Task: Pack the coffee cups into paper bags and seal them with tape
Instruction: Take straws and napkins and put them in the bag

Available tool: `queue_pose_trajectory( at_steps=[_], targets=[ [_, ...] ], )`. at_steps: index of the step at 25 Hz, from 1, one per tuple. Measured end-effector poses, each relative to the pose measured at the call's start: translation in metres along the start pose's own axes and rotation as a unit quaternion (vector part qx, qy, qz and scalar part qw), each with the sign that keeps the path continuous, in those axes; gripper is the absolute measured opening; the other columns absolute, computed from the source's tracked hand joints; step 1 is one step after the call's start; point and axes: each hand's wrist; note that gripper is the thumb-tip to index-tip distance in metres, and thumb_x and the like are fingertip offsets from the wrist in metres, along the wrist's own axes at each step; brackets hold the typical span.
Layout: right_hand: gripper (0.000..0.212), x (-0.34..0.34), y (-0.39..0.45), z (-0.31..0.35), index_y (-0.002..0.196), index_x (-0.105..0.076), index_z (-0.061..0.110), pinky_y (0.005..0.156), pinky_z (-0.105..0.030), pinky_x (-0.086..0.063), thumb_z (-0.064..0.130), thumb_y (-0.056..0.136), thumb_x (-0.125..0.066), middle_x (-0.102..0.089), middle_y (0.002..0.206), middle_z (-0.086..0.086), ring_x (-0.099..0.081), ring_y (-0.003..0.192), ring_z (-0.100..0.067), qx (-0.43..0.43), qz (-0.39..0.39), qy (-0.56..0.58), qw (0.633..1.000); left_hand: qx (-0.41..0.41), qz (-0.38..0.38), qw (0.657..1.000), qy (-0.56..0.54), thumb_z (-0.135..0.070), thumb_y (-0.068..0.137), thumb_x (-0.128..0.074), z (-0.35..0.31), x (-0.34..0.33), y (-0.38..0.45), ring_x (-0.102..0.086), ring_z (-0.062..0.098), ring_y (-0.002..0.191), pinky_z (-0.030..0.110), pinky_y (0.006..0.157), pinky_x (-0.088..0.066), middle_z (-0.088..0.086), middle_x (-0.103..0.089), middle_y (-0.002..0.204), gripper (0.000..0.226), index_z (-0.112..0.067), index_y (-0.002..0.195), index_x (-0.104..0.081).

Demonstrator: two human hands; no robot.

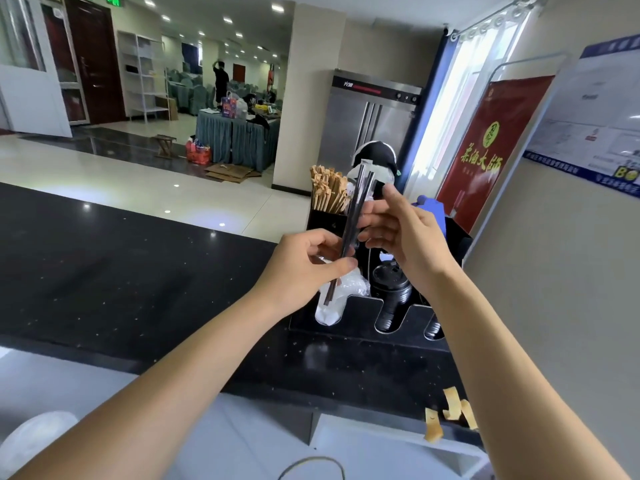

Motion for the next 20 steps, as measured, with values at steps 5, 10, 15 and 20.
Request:
queue_pose_trajectory(
  at_steps=[5,10,15,20],
  targets=[
    [0.014,-0.012,-0.052,-0.007,0.085,-0.075,0.008,0.073,-0.035,-0.056,0.021,0.088,-0.079,-0.074,0.076,-0.007,-0.066,0.068,-0.015,0.036,0.007,-0.11,0.993,0.006,0.036,0.999,0.024,-0.021,0.083,-0.084,-0.004,0.001,-0.043,-0.072,0.015,0.083,0.044,0.089,-0.058,-0.006,-0.077,0.088,0.014,-0.02,0.094,-0.076],
    [0.015,-0.026,-0.099,-0.017,0.08,-0.074,0.014,0.071,-0.03,-0.056,0.029,0.08,-0.078,-0.074,0.098,-0.026,-0.066,0.072,-0.019,0.011,0.022,-0.077,0.997,0.017,0.056,0.998,0.035,-0.02,0.084,-0.083,0.004,0.006,-0.091,-0.073,0.017,0.083,0.043,0.087,-0.059,-0.001,-0.077,0.089,0.017,-0.015,0.1,-0.077],
    [0.011,-0.035,-0.133,-0.028,0.088,-0.075,0.014,0.073,-0.026,-0.056,0.024,0.09,-0.073,-0.077,0.11,-0.005,-0.067,0.081,-0.019,0.006,0.022,-0.054,0.998,0.035,0.09,0.995,0.022,-0.025,0.097,-0.07,0.005,0.015,-0.131,-0.072,0.012,0.076,0.028,0.079,-0.057,0.002,-0.077,0.085,0.015,-0.012,0.102,-0.074],
    [0.011,-0.034,-0.171,-0.04,0.098,-0.08,0.023,0.083,-0.035,-0.053,0.019,0.098,-0.069,-0.078,0.103,-0.006,-0.068,0.087,-0.019,0.024,-0.008,-0.076,0.997,0.061,0.115,0.99,0.056,-0.032,0.1,-0.062,0.019,0.031,-0.177,-0.07,0.014,0.087,0.032,0.086,-0.057,-0.001,-0.075,0.092,0.018,-0.019,0.104,-0.074]
  ],
)
Point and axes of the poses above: each hand's wrist, its own y-axis towards the middle knuckle, its own x-axis out of the back of the hand, z = x × y
